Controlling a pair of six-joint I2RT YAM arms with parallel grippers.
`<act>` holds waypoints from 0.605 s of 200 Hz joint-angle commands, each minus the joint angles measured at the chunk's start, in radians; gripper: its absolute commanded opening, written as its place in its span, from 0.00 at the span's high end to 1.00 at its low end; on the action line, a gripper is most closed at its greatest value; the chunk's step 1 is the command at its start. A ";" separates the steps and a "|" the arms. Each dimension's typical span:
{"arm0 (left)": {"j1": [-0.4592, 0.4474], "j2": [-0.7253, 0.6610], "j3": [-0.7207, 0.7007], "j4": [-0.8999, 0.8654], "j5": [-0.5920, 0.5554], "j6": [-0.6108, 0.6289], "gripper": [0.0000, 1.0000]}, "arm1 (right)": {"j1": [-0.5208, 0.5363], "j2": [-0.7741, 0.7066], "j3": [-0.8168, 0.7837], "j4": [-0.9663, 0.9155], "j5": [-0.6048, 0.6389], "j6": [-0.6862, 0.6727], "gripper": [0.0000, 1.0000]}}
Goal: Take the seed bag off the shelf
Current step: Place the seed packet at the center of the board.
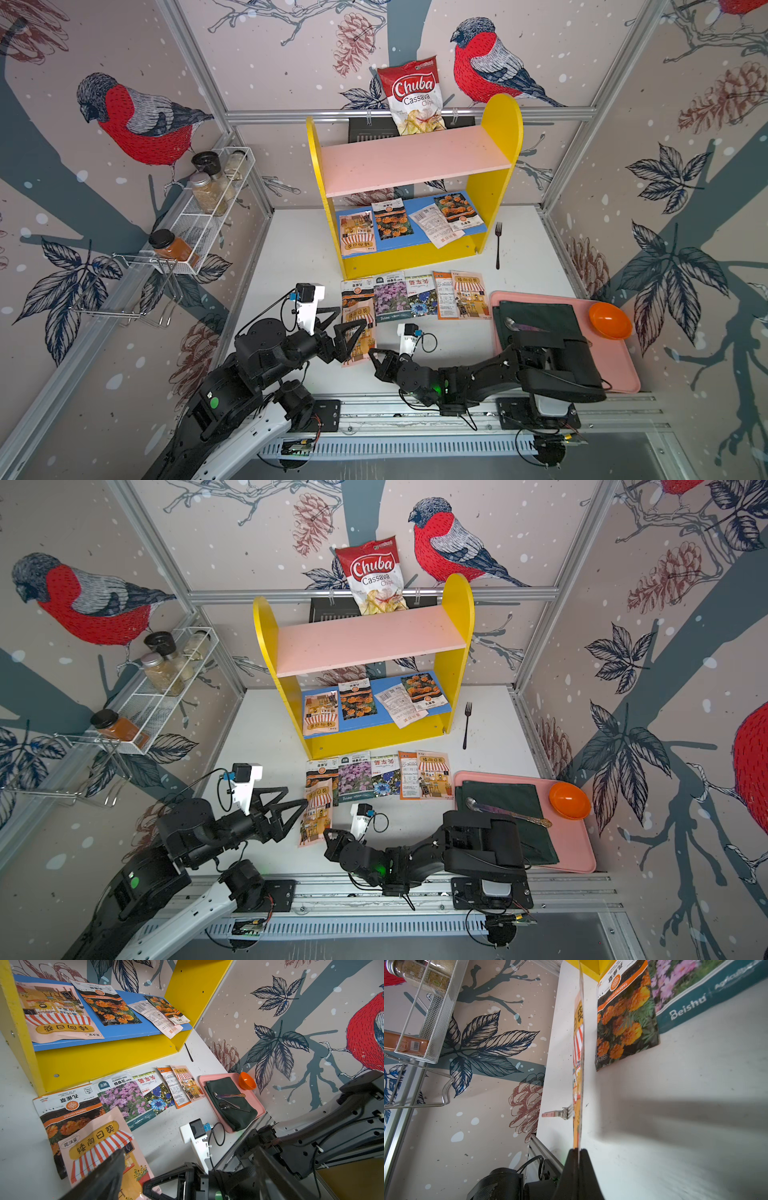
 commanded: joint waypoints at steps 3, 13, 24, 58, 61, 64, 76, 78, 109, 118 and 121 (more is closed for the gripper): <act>0.002 -0.006 -0.007 0.028 0.004 -0.004 0.03 | 0.005 0.020 0.015 -0.008 0.007 0.015 1.00; 0.002 -0.008 -0.009 0.028 0.004 -0.004 0.04 | 0.007 0.027 0.015 -0.011 0.007 0.022 1.00; 0.002 -0.010 -0.012 0.028 0.002 -0.004 0.04 | 0.008 0.032 0.015 -0.017 0.007 0.031 1.00; 0.002 -0.021 -0.017 0.027 0.002 -0.009 0.03 | 0.017 0.051 0.023 -0.046 0.008 0.052 1.00; 0.002 -0.022 -0.018 0.028 0.003 -0.011 0.03 | 0.017 0.053 0.024 -0.049 0.008 0.054 1.00; 0.002 -0.023 -0.018 0.028 0.003 -0.011 0.03 | 0.018 0.054 0.024 -0.053 0.010 0.056 1.00; 0.002 -0.029 -0.023 0.029 0.001 -0.013 0.03 | 0.019 0.061 0.027 -0.063 0.009 0.063 1.00; 0.002 -0.029 -0.025 0.029 0.002 -0.014 0.04 | 0.019 0.062 0.027 -0.065 0.009 0.064 1.00; 0.002 -0.046 -0.039 0.031 0.003 -0.020 0.03 | 0.027 0.083 0.038 -0.091 0.005 0.077 1.00; 0.002 -0.049 -0.045 0.033 0.004 -0.021 0.03 | 0.028 0.089 0.044 -0.099 0.006 0.079 1.00; 0.002 -0.050 -0.047 0.033 0.004 -0.023 0.04 | 0.028 0.089 0.045 -0.102 0.005 0.080 1.00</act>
